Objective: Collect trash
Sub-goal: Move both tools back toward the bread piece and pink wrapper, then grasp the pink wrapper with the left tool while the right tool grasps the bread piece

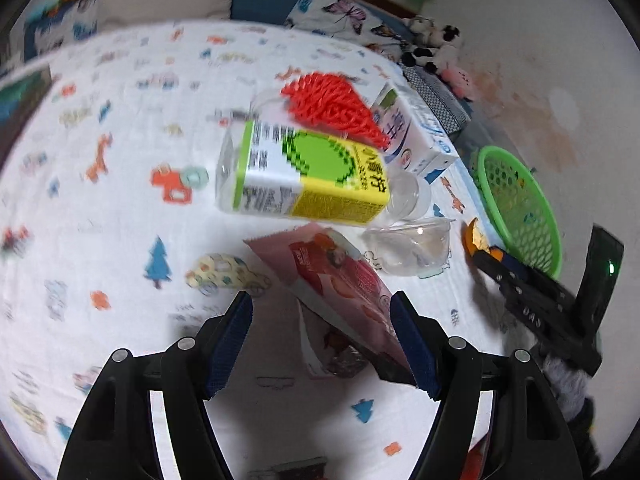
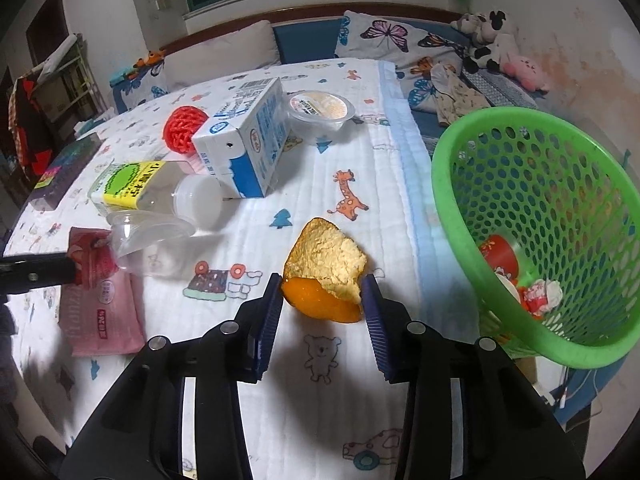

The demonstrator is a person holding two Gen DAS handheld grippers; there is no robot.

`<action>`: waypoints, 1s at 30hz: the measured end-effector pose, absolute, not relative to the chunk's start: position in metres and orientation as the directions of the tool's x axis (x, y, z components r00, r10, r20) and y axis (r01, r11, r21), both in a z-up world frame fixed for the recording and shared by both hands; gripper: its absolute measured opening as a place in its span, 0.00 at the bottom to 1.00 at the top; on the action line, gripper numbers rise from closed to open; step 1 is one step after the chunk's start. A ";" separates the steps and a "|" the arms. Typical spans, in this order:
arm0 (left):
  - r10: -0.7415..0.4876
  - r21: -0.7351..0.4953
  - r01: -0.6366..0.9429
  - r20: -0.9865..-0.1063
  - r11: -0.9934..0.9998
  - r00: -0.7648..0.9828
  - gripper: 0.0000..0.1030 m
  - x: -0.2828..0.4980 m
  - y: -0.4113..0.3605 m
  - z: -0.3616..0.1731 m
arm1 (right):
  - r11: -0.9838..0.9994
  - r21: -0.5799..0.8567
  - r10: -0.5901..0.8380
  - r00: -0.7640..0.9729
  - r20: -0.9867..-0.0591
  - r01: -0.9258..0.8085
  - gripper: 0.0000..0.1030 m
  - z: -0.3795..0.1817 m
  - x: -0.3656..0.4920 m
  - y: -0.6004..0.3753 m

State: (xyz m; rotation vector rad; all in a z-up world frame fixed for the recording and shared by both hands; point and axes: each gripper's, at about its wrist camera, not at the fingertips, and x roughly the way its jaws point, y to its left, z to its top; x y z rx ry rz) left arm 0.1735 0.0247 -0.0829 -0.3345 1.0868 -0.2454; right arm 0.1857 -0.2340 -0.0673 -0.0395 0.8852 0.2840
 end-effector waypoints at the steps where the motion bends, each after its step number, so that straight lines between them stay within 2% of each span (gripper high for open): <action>1: -0.360 -0.392 0.022 -0.821 0.920 0.444 0.67 0.174 0.024 -0.086 | 0.962 0.084 0.229 0.599 -0.767 -0.260 0.39 -0.067 0.185 -0.233; 9: -0.387 -0.438 -0.012 -0.805 0.899 0.450 0.67 0.180 0.022 -0.096 | 0.959 0.109 0.252 0.605 -0.755 -0.263 0.38 -0.062 0.176 -0.234; 13: -0.410 -0.462 -0.005 -0.793 0.887 0.451 0.63 0.181 0.022 -0.096 | 0.958 0.112 0.255 0.606 -0.753 -0.265 0.38 -0.060 0.173 -0.233; 21: -0.429 -0.479 -0.004 -0.789 0.878 0.440 0.37 0.184 0.018 -0.100 | 0.958 0.115 0.254 0.594 -0.763 -0.262 0.41 -0.067 0.172 -0.232; 27: -0.423 -0.469 0.010 -0.788 0.883 0.447 0.27 0.180 0.016 -0.096 | 0.962 0.097 0.233 0.584 -0.777 -0.255 0.52 -0.076 0.178 -0.229; 30: -0.424 -0.470 0.009 -0.787 0.883 0.448 0.25 0.177 0.019 -0.094 | 0.963 0.103 0.234 0.583 -0.778 -0.249 0.52 -0.079 0.181 -0.229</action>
